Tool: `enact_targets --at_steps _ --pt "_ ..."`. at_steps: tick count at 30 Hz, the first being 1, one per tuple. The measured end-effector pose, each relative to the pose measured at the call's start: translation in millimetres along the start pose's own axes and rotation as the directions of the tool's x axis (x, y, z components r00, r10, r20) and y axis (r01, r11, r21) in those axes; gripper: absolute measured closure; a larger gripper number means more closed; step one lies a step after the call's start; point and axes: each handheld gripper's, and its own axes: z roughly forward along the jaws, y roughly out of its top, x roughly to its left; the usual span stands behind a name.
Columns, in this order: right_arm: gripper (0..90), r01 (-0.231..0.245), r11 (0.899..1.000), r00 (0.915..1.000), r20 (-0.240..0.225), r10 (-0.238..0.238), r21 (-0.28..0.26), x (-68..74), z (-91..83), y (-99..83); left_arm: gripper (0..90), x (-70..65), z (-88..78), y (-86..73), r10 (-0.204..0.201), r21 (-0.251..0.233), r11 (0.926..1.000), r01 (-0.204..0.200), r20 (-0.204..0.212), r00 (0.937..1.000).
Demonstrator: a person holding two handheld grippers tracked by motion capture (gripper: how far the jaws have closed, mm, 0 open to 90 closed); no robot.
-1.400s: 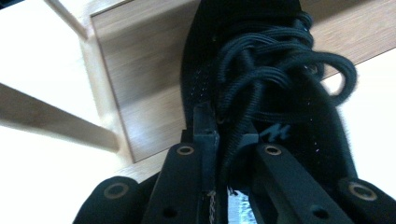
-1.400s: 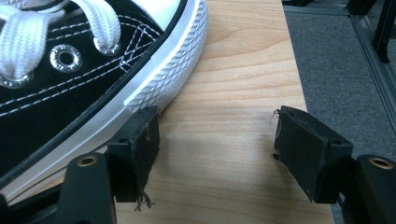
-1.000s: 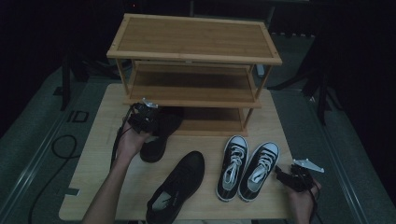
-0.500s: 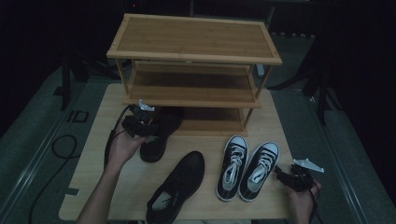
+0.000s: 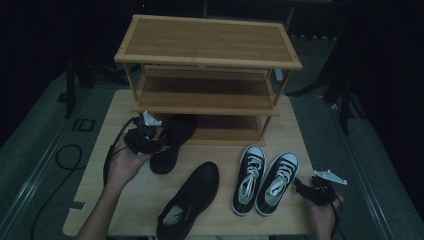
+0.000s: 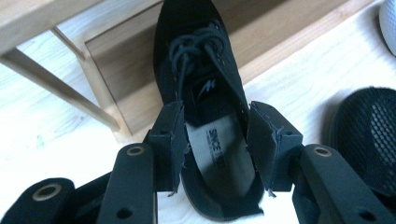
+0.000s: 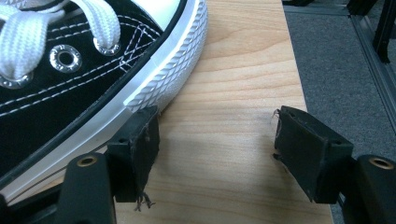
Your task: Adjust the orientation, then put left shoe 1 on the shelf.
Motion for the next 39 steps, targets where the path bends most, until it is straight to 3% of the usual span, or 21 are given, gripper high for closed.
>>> enact_targets --at_steps 6,21,22,24,27,30,35,39 --pt "30.2 0.003 1.0 1.0 0.0 -0.003 -0.001 -0.5 0.4 0.3 55.8 -11.3 -5.5 -4.5 0.028 0.008 0.9996 -0.027 -0.04 0.9988" --pt "30.0 0.004 1.0 1.0 -0.003 -0.004 -0.001 -0.9 0.8 0.7 55.8 -5.4 -4.9 -16.9 0.002 0.016 0.9999 -0.001 -0.03 0.9996" --pt "30.0 0.004 1.0 1.0 -0.003 -0.004 -0.001 -0.9 0.8 0.7 55.8 -4.2 -4.7 -26.0 -0.022 -0.031 0.9993 0.021 -0.023 0.9995" --pt "29.9 0.005 1.0 1.0 -0.004 -0.005 0.0 -1.1 1.2 1.1 57.4 0.4 -3.2 -36.2 -0.065 -0.052 0.9965 0.066 0.02 0.9977" --pt "29.9 0.004 1.0 1.0 -0.004 -0.004 0.0 -1.0 1.3 1.2 56.3 8.6 -5.9 -49.2 -0.136 -0.106 0.9842 0.141 0.059 0.989" --pt "29.8 0.005 1.0 1.0 -0.003 -0.005 0.0 -1.1 1.9 1.6 54.3 11.0 -9.0 -56.0 -0.152 -0.126 0.979 0.16 0.072 0.9857" --pt "29.7 0.004 1.0 1.0 -0.002 -0.004 0.001 -1.0 2.1 1.9 52.3 7.1 -19.0 -64.7 -0.128 -0.149 0.9798 0.134 0.049 0.9906" --pt "29.7 0.004 1.0 1.0 -0.002 -0.004 0.0 -1.0 2.1 1.9 52.4 4.2 -20.6 -75.3 -0.11 -0.127 0.9852 0.115 0.041 0.9931"
